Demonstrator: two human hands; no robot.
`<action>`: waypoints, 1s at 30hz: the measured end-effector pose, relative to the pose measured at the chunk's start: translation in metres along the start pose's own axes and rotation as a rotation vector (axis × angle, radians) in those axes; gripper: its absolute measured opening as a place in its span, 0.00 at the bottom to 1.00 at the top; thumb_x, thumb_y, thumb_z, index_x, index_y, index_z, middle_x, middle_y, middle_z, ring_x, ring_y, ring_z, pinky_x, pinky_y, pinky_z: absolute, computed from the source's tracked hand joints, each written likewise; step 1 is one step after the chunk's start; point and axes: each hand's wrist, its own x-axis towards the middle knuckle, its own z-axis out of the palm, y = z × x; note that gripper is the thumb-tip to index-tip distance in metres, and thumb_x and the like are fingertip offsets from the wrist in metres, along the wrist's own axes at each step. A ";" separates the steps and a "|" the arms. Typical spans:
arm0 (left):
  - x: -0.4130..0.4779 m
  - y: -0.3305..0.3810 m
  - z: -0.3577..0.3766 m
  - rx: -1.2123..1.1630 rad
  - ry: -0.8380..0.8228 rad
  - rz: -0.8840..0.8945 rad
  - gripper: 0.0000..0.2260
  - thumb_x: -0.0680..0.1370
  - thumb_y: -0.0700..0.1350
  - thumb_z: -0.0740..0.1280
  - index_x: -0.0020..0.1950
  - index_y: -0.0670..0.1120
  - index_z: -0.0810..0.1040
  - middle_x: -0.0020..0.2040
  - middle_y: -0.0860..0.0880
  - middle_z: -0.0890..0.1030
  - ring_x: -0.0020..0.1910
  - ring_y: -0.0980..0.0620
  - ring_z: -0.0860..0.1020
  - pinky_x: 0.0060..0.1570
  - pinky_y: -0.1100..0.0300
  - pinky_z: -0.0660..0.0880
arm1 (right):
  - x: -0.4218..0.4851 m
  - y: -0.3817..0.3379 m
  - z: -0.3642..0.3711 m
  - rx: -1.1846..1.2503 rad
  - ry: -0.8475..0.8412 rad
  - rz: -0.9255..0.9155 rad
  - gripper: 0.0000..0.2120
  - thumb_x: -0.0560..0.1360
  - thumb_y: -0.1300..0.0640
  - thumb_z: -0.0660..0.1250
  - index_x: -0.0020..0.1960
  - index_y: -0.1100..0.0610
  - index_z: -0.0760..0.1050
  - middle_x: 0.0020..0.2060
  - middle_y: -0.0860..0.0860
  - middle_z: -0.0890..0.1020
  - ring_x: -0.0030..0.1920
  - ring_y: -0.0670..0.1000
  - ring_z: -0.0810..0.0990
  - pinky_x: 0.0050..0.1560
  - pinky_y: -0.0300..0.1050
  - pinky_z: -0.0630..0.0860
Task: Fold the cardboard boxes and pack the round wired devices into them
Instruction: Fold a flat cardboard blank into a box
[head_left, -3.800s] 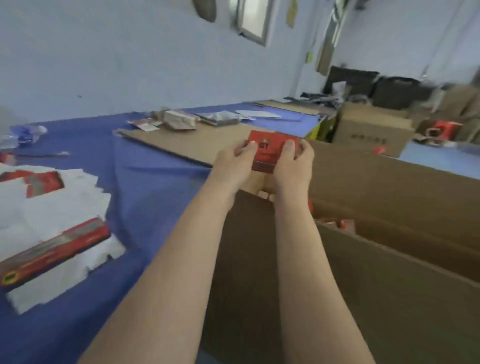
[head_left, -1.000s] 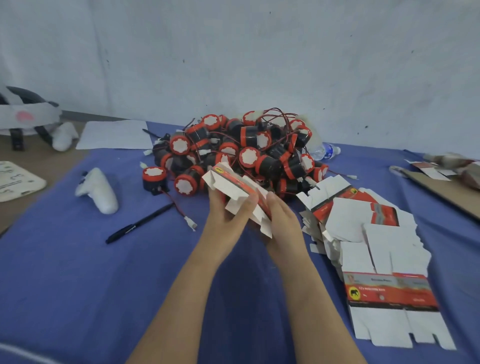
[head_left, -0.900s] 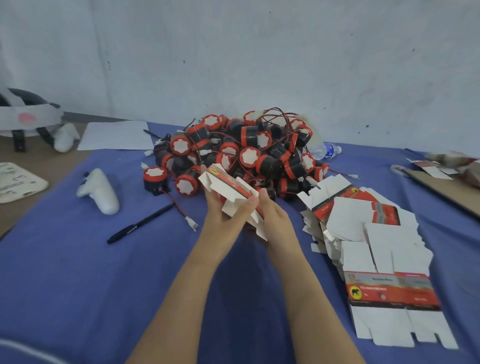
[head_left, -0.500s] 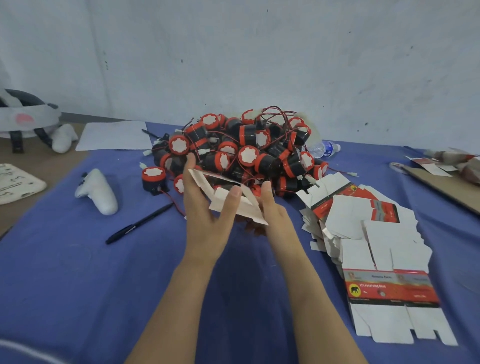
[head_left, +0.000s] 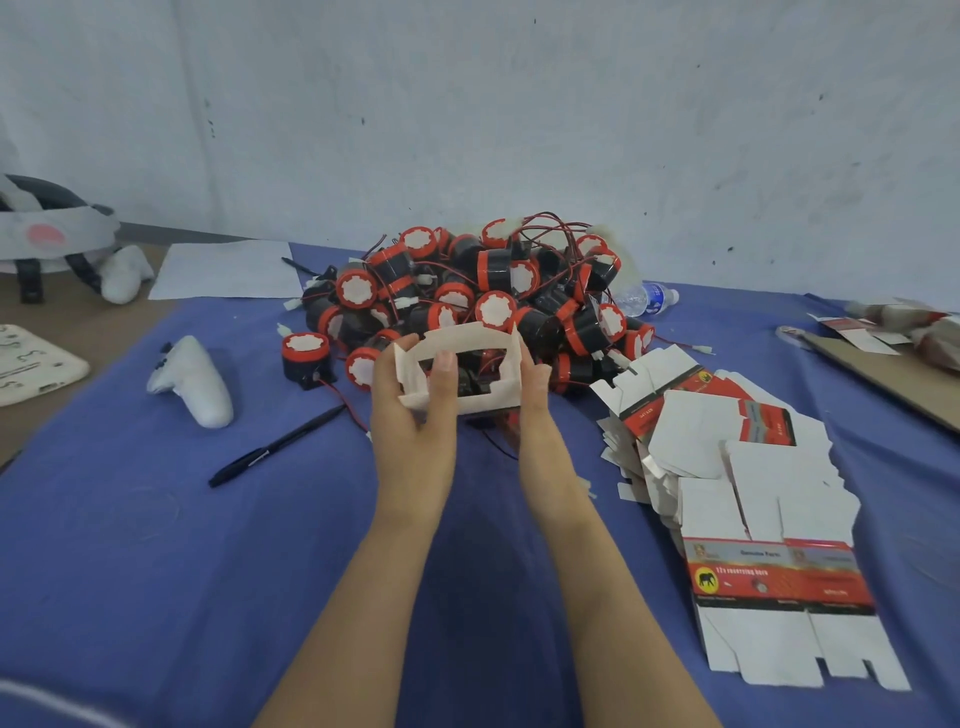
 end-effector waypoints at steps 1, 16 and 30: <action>0.001 0.001 -0.001 -0.014 0.014 -0.014 0.14 0.74 0.61 0.63 0.57 0.59 0.71 0.54 0.58 0.77 0.51 0.68 0.77 0.44 0.75 0.72 | 0.000 0.002 0.000 -0.016 -0.033 -0.015 0.38 0.72 0.27 0.51 0.78 0.44 0.53 0.75 0.39 0.59 0.74 0.36 0.56 0.71 0.33 0.58; -0.001 -0.012 0.005 0.232 -0.132 -0.041 0.24 0.80 0.32 0.53 0.55 0.64 0.67 0.58 0.58 0.74 0.56 0.64 0.72 0.58 0.69 0.69 | 0.002 0.004 0.002 -0.088 0.250 0.124 0.22 0.81 0.60 0.55 0.72 0.43 0.63 0.68 0.48 0.72 0.68 0.52 0.71 0.67 0.52 0.70; -0.003 -0.003 0.007 0.085 -0.311 -0.101 0.14 0.83 0.49 0.58 0.68 0.62 0.65 0.68 0.62 0.68 0.65 0.70 0.66 0.61 0.76 0.64 | 0.006 0.008 -0.004 0.016 0.280 0.169 0.13 0.80 0.59 0.60 0.61 0.45 0.73 0.54 0.48 0.80 0.55 0.53 0.80 0.51 0.60 0.80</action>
